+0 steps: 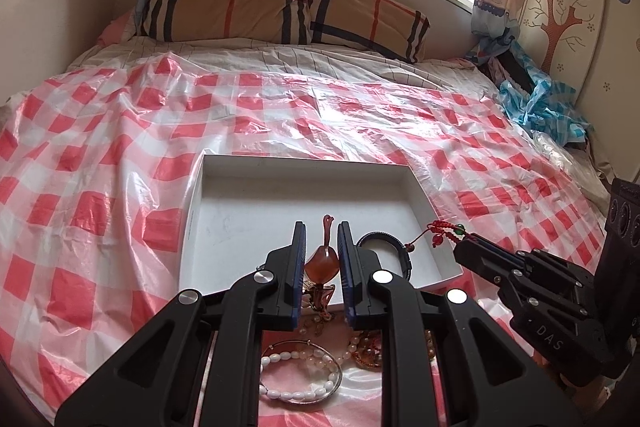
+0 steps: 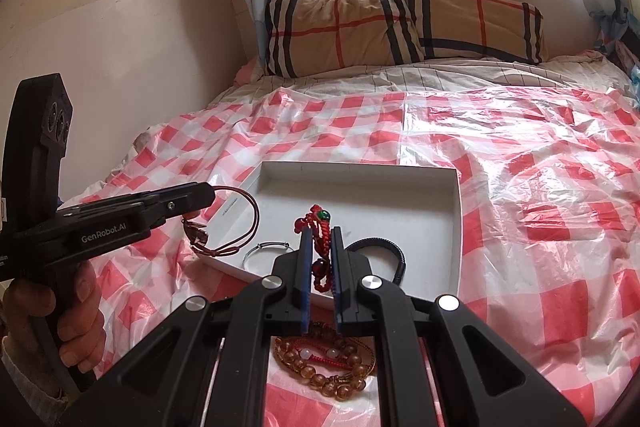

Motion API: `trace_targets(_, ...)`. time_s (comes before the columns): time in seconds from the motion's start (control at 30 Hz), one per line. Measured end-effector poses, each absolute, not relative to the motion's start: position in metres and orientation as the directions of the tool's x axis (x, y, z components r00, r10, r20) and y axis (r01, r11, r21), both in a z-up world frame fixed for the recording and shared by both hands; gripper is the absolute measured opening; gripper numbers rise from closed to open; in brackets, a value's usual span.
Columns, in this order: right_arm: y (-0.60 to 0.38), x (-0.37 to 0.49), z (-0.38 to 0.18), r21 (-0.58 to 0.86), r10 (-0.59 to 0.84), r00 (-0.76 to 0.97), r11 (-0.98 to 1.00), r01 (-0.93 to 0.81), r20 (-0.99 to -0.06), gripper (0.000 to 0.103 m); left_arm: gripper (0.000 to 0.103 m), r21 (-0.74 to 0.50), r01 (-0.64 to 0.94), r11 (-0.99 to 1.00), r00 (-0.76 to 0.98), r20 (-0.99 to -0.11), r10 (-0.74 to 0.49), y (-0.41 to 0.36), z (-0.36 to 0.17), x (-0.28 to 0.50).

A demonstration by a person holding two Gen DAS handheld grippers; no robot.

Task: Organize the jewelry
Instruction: 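Open both tools to drop the red bracelets into the tray, then move both tools toward the amber bead and white bead bracelets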

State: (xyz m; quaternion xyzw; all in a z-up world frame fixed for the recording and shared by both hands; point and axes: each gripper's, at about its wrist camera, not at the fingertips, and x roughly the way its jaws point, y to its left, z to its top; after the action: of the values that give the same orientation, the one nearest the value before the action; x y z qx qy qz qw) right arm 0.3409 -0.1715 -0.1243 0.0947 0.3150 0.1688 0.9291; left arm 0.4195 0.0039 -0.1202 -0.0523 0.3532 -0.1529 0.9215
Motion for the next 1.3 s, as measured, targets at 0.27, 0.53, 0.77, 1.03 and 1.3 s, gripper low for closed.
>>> trace_targets(0.27,-0.164,0.357,-0.129,0.287,0.382,0.741,0.922,-0.261,-0.553,0.010,0.015,-0.216,0.258,0.942,0.700,-0.630,-0.336,-0.003,-0.122,0.431)
trace_targets(0.53,-0.185,0.375,-0.149,0.252,0.245,0.742,0.962,-0.106,-0.625,0.045,0.036,-0.284,0.125,0.951,0.611,-0.733,-0.299,0.018,-0.168,0.471)
trace_targets(0.77,-0.204,0.354,-0.153,0.262,0.243,0.715,0.961,-0.086,-0.655,0.045,0.045,-0.256,0.081,0.963,0.646,-0.722,-0.246,0.045,-0.160,0.453)
trace_targets(1.03,-0.216,0.328,-0.181,0.247,0.232,0.630,0.967,-0.064,-0.741,0.045,0.057,-0.200,0.133,0.971,0.585,-0.775,-0.240,0.042,-0.180,0.418)
trace_targets(1.3,-0.215,0.333,-0.206,0.169,0.172,0.563,0.984,-0.057,-0.809,0.045,0.059,-0.145,0.234,0.961,0.532,-0.809,-0.251,0.023,-0.198,0.391)
